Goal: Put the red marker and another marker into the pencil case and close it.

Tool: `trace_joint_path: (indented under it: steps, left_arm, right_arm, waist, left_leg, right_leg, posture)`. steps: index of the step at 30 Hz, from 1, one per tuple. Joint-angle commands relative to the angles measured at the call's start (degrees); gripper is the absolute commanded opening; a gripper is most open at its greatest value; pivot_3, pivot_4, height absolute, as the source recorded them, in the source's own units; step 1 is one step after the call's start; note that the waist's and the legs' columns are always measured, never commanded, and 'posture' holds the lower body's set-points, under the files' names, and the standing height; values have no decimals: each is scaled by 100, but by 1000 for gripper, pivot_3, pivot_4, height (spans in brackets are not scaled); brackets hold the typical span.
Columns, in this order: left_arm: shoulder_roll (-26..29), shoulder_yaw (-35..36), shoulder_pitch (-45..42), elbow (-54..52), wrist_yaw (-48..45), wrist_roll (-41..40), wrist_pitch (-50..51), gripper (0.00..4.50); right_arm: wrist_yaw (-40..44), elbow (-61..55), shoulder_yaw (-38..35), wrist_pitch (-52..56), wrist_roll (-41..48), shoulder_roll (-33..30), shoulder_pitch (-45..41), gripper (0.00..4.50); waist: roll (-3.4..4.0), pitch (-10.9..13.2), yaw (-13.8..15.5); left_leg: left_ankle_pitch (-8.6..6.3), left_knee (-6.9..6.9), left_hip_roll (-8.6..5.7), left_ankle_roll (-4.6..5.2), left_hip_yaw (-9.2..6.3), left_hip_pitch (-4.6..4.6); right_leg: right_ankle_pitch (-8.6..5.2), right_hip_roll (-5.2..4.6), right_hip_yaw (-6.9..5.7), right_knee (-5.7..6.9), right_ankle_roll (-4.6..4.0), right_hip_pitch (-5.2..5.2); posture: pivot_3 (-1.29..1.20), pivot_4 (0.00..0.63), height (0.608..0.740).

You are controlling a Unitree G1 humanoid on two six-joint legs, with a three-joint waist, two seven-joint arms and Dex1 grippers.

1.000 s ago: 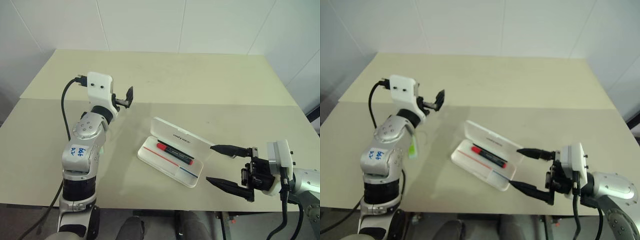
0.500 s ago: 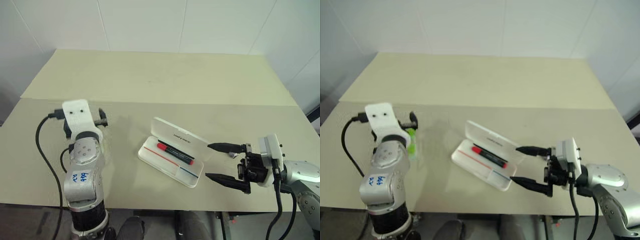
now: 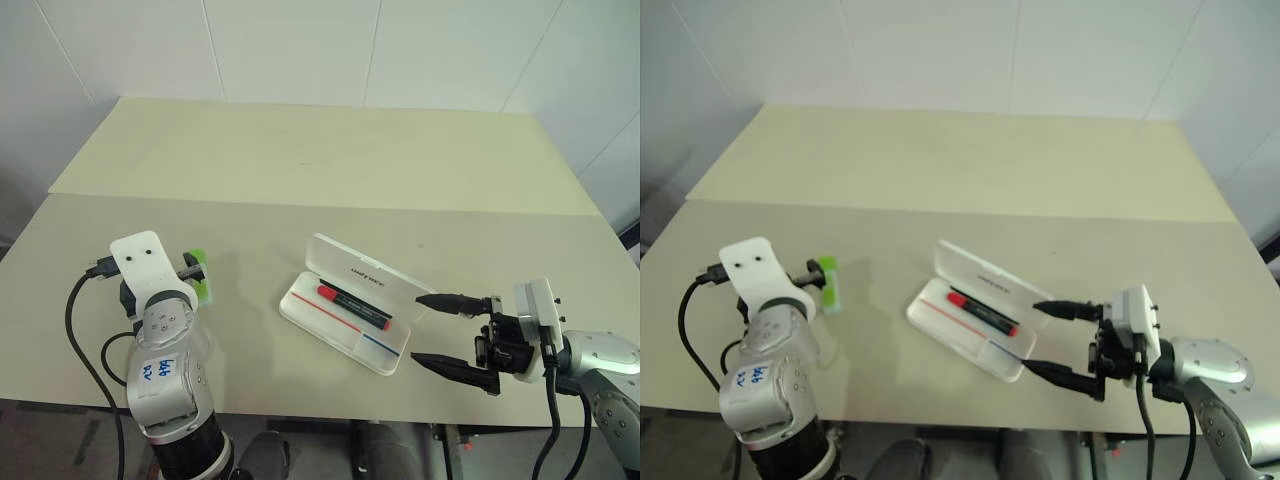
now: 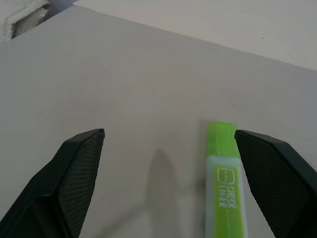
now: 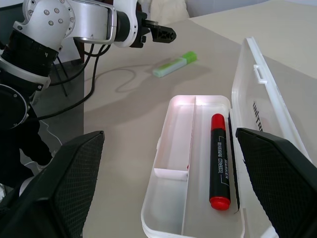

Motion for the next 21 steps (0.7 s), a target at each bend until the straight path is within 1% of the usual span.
trace_joint_path:
  steps: [1,4,6,14,21]
  left_arm:
    - [-98,95,-89,56,-197,-213,-325,4479]
    - [-283,301,-113,188,-151,-347,-225,4479]
    - [-296,321,-105,326,-160,-426,-208,4479]
    - [-471,874,-384,869,-5,-938,-53,4479]
    - [-397,977,-543,1291,-90,-1300,266,4479]
  right_arm:
    - [-49,-180,-78,-89,11,27,14,4500]
    - [-99,-193,-89,-117,-35,27,48,4500]
    - [-116,-189,-88,-132,-56,30,65,4500]
    - [-187,-283,-141,-146,-109,36,155,4500]
    - [-306,-438,-166,-130,-89,34,265,4500]
  waist:
    - [0,0,2]
    - [0,0,1]
    - [0,0,-1]
    - [-1,0,5]
    - [0,0,4]
  left_leg:
    - [0,0,0,0,0,0]
    - [0,0,0,0,0,-1]
    - [0,-1,1,0,0,-2]
    - [0,0,0,0,0,-2]
    - [-2,0,0,-1,0,-3]
  right_leg:
    - [0,0,0,0,0,0]
    - [0,0,0,-3,0,0]
    - [0,0,0,-3,1,-1]
    - [1,0,-1,-4,1,0]
    - [2,0,-2,-4,3,-1]
  posture:
    - [0,150,740]
    - [0,150,740]
    - [0,150,740]
    - [0,150,740]
    - [0,150,740]
